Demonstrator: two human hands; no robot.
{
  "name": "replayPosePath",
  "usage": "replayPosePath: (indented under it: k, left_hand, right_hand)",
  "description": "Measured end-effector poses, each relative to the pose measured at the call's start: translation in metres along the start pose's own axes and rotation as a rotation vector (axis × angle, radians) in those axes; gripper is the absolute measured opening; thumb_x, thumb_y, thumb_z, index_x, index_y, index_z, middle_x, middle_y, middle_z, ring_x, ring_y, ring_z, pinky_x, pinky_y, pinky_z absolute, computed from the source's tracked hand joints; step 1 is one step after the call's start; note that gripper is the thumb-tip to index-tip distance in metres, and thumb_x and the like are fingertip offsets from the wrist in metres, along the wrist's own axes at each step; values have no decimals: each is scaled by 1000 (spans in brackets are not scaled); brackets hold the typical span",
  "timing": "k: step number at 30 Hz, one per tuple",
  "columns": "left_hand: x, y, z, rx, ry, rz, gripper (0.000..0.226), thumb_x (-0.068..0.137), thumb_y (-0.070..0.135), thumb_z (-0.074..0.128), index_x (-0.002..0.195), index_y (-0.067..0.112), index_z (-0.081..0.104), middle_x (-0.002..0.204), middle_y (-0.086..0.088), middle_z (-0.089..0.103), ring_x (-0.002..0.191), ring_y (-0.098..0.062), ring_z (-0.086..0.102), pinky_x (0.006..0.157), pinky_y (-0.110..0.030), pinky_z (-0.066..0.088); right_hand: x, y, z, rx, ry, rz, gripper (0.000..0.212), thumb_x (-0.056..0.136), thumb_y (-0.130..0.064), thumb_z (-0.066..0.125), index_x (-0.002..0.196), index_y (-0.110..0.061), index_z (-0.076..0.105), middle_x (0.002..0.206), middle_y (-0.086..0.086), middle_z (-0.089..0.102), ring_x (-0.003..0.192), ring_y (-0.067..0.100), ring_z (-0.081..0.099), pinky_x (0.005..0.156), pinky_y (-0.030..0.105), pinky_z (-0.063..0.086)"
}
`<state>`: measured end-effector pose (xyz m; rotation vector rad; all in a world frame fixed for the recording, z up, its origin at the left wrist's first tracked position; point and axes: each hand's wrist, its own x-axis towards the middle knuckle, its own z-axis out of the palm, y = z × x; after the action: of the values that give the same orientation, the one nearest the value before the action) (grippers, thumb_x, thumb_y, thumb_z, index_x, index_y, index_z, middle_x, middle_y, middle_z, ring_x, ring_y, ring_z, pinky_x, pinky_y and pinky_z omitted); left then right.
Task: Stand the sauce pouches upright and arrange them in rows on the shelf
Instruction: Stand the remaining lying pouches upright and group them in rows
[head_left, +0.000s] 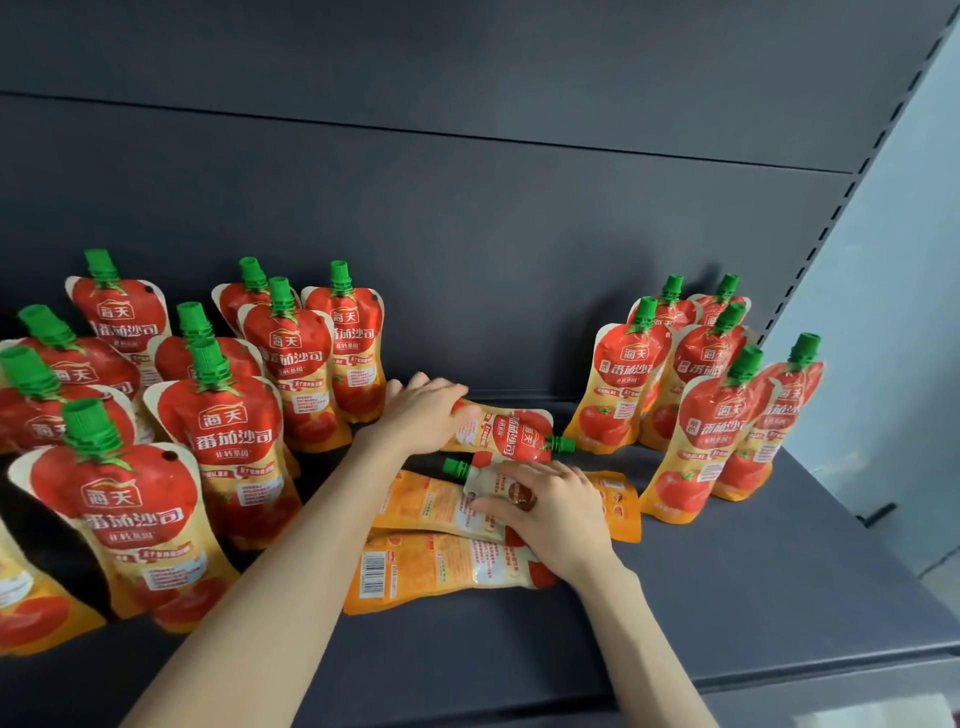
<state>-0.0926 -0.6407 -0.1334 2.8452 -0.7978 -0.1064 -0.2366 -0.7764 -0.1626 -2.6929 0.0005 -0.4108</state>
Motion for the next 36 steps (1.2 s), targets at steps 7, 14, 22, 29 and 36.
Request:
replayPosePath:
  k: [7,14,22,29,36]
  left_hand:
    - [-6,-7,0,28,23,-46,54,86,61,47,124,23,54,125,-1,54,125,-24,35,103,-46,23]
    - [-17,-4,-14,-113,172,0,31,79,51,64,97,26,59,102,6,58,115,-21,38,97,-43,21]
    - [-32,-9,-21,-552,444,-7,25,82,37,67,87,18,51,96,0,68,89,-17,64,70,-40,56]
    - [-41,-6,-17,-848,536,-65,41,84,26,67,118,12,49,118,-6,62,107,-19,61,83,-37,55]
    - [-49,-6,7,-899,543,-152,37,86,17,65,119,10,49,115,0,58,104,-9,54,76,-15,42]
  right_hand:
    - [-3,0,-1,-20,43,-57,46,81,-62,52,111,-30,67,113,-8,69,102,17,63,87,29,41]
    - [-4,2,3,-12,147,-110,69,81,-74,29,105,-25,71,104,-6,72,92,18,68,80,30,47]
    - [6,6,-4,125,448,-136,52,92,-55,38,105,-15,70,97,-4,73,87,13,68,72,30,55]
    - [48,-11,-31,803,563,176,32,98,-34,36,86,-19,62,78,-12,63,73,-4,60,63,18,48]
    - [82,-11,-12,1057,489,179,39,101,-32,28,82,-16,58,81,3,65,79,11,64,69,26,54]
